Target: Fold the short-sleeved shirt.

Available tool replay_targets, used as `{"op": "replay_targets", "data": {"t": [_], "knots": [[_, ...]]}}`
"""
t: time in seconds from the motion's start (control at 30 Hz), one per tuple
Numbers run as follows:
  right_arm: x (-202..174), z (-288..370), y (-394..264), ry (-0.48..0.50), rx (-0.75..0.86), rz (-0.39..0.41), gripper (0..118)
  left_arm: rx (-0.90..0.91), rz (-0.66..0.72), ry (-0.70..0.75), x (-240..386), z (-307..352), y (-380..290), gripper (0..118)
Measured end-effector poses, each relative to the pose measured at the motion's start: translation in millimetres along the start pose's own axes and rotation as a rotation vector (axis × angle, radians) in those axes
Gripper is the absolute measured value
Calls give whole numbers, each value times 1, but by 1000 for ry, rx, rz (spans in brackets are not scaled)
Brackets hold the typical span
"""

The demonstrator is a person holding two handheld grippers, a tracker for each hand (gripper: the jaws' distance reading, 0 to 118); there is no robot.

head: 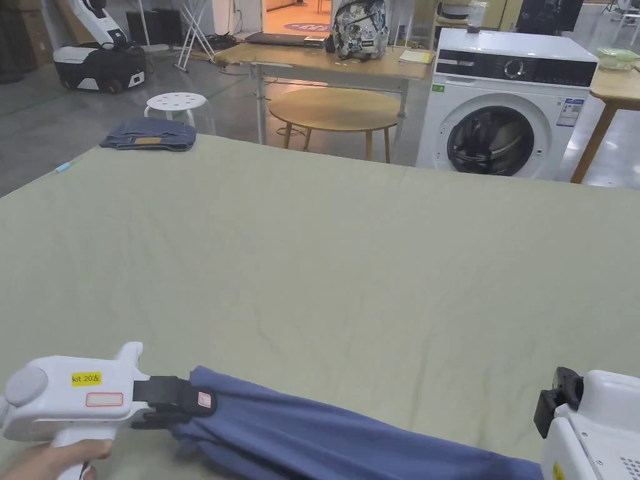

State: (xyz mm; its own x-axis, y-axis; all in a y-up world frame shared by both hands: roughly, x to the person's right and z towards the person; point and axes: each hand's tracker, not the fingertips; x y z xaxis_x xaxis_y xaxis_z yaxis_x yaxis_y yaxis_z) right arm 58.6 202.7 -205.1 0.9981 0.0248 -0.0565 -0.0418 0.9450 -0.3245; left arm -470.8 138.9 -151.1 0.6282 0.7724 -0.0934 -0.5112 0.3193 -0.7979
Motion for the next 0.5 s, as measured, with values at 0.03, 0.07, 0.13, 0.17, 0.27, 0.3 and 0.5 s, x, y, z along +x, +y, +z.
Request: {"op": "replay_targets", "data": {"t": [0.03,0.07,0.13,0.17,0.27,0.3,0.5], "knots": [[0,0,1,2,6,-2,0,4,-15,4,6,4,3,6],[0,0,2,2,11,-3,0,9,-33,7,10,9,5,6],[0,1,4,3,19,-3,0,29,-54,38,17,24,10,6],[0,1,6,5,23,-5,0,46,-70,58,16,31,15,6],[-1,0,8,13,29,-8,0,78,-51,105,15,55,22,6],[-1,0,8,15,32,-9,0,92,-43,123,15,63,24,6],[-3,2,9,28,37,-15,0,119,-62,192,30,86,17,6]]}}
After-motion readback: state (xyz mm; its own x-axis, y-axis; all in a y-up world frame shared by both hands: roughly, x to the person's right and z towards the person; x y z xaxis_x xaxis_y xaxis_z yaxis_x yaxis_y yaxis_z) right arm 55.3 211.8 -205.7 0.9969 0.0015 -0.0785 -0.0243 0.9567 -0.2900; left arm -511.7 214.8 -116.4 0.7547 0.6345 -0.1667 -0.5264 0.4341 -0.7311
